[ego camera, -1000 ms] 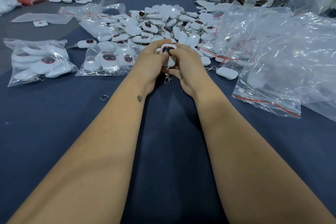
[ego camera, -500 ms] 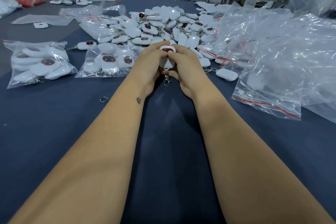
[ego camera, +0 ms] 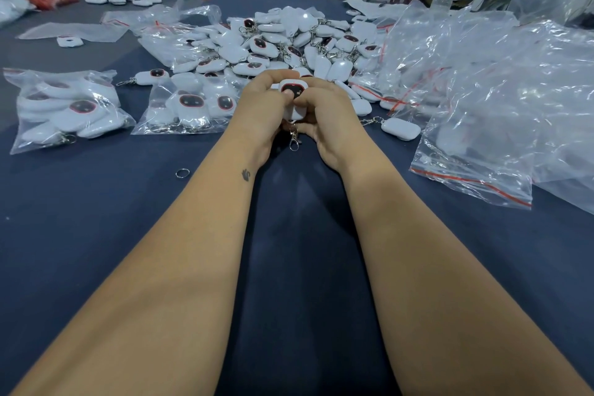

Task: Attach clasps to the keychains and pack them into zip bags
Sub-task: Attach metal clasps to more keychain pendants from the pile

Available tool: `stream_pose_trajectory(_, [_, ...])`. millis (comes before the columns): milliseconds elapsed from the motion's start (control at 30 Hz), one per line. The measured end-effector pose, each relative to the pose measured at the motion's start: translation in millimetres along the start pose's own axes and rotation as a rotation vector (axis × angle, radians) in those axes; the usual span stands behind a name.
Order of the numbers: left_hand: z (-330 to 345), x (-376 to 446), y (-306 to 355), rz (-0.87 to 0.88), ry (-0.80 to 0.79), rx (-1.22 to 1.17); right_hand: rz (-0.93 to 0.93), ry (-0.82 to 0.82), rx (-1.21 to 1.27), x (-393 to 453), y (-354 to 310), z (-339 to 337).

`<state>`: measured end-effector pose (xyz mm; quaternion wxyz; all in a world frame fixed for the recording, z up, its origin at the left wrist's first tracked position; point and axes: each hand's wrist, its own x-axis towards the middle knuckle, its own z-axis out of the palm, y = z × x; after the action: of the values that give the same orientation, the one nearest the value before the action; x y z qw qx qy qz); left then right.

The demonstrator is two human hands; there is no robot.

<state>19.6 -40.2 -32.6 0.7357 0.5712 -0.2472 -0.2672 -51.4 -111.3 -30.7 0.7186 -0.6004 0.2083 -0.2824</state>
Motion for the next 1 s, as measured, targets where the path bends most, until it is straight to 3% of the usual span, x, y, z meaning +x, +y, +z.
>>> stream_pose_trajectory(233, [3, -4, 3, 0.012, -0.003, -0.035, -0.050, 0.012, -0.064, -1, 1, 1])
stream_pose_trajectory(433, [8, -5, 15, 0.168, 0.049, 0.064, -0.059, 0.090, 0.194, 1, -2, 0])
stream_pose_trajectory(500, [3, -9, 18, 0.283, 0.178, 0.204, -0.053, 0.168, 0.191, 2, -3, -2])
stream_pose_trajectory(567, [-6, -12, 19, 0.364, 0.343, 0.468, -0.044, 0.196, 0.171, 3, -3, -3])
stream_pose_trajectory(633, [-14, -9, 16, 0.365, 0.410, 0.779, -0.053, 0.203, 0.135, 2, -2, -2])
stream_pose_trajectory(800, [-11, -6, -1, 0.227, 0.182, 1.347, -0.176, 0.213, -0.082, -1, 2, -1])
stream_pose_trajectory(1000, [-4, -6, -4, 0.280, 0.230, 1.331, -0.174, 0.219, 0.099, 4, 2, 0])
